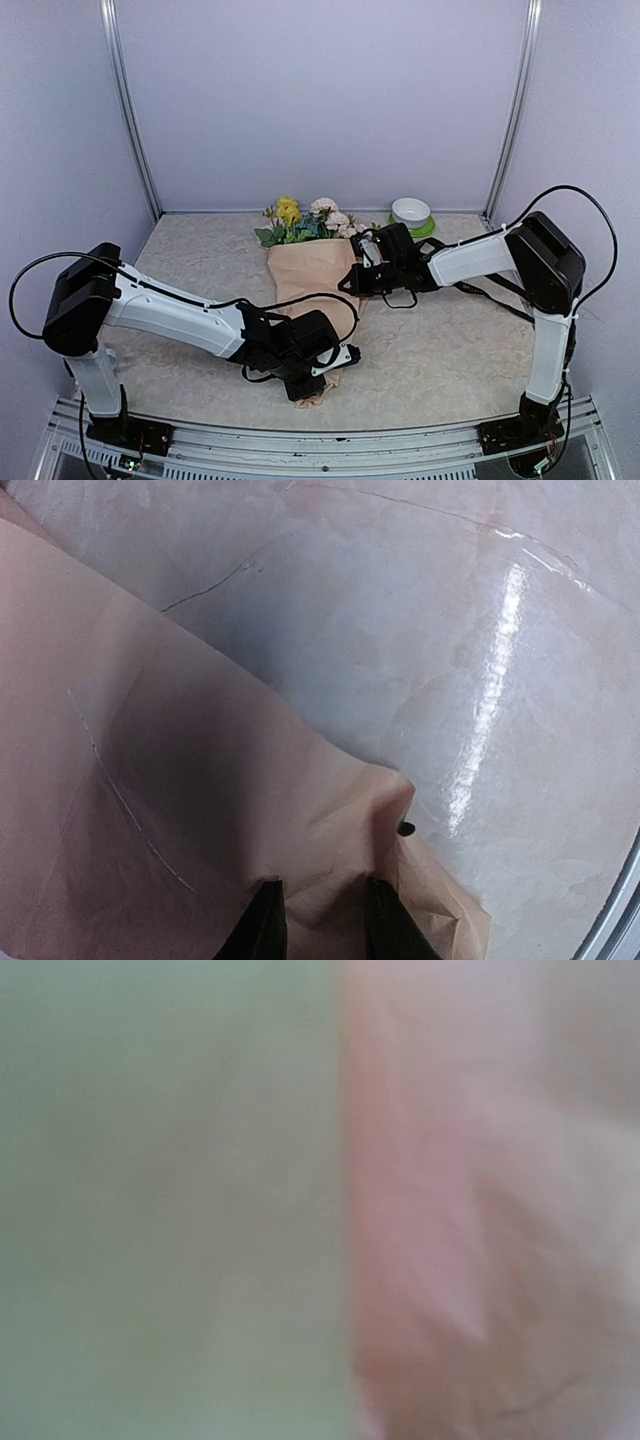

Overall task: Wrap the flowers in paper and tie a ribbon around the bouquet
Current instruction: Press the fold line on the folded wrapping paper.

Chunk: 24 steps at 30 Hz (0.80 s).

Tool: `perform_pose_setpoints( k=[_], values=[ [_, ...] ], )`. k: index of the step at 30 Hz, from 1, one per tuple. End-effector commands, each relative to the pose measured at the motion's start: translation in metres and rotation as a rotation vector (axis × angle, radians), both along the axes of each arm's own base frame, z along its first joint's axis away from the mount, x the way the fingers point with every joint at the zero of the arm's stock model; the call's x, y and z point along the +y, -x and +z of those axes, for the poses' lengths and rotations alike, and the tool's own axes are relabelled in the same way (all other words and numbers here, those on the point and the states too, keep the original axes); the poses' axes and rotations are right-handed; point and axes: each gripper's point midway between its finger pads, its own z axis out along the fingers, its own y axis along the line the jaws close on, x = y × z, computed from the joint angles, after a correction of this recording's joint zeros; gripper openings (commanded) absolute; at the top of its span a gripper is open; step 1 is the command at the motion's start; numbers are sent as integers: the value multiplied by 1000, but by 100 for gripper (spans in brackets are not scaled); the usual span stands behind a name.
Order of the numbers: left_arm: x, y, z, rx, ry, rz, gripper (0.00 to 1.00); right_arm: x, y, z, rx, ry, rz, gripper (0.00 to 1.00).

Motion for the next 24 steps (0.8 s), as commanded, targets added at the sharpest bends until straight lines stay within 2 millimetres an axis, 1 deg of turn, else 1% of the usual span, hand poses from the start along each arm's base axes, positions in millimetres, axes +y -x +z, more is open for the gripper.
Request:
perform_pose_setpoints(
  k=[1, 3, 7, 10, 12, 14, 17, 20, 21, 22, 23, 24],
  values=[
    [34, 22, -39, 124, -154, -21, 28, -28, -9, -9, 24, 82, -98, 7],
    [34, 22, -40, 129, -156, -29, 29, -42, -11, -16, 51, 103, -135, 11],
    [32, 24, -42, 132, -165, -44, 30, -81, -13, -35, 105, 162, -228, 12],
    [31, 25, -41, 127, -165, -54, 30, -111, -19, -43, 119, 181, -285, 14],
    [31, 25, -41, 128, -162, -60, 30, -125, -26, -43, 125, 188, -302, 15],
    [31, 25, -41, 128, -161, -63, 30, -134, -30, -34, 95, 205, -303, 15],
    [31, 25, -40, 125, -158, -65, 30, -134, -33, -3, 9, 212, -272, 20],
    [30, 26, -41, 122, -157, -70, 30, -127, -29, 31, -77, 203, -246, 22],
    [30, 26, -40, 121, -157, -70, 30, -120, -25, 44, -130, 203, -213, 22],
    [30, 26, -41, 121, -158, -71, 30, -108, -19, 58, -185, 179, -174, 23],
    [30, 26, -41, 121, -158, -70, 30, -84, -5, 73, -243, 134, -89, 23],
    [30, 26, -41, 119, -157, -70, 30, -69, 3, 87, -301, 90, -29, 23]
  ],
)
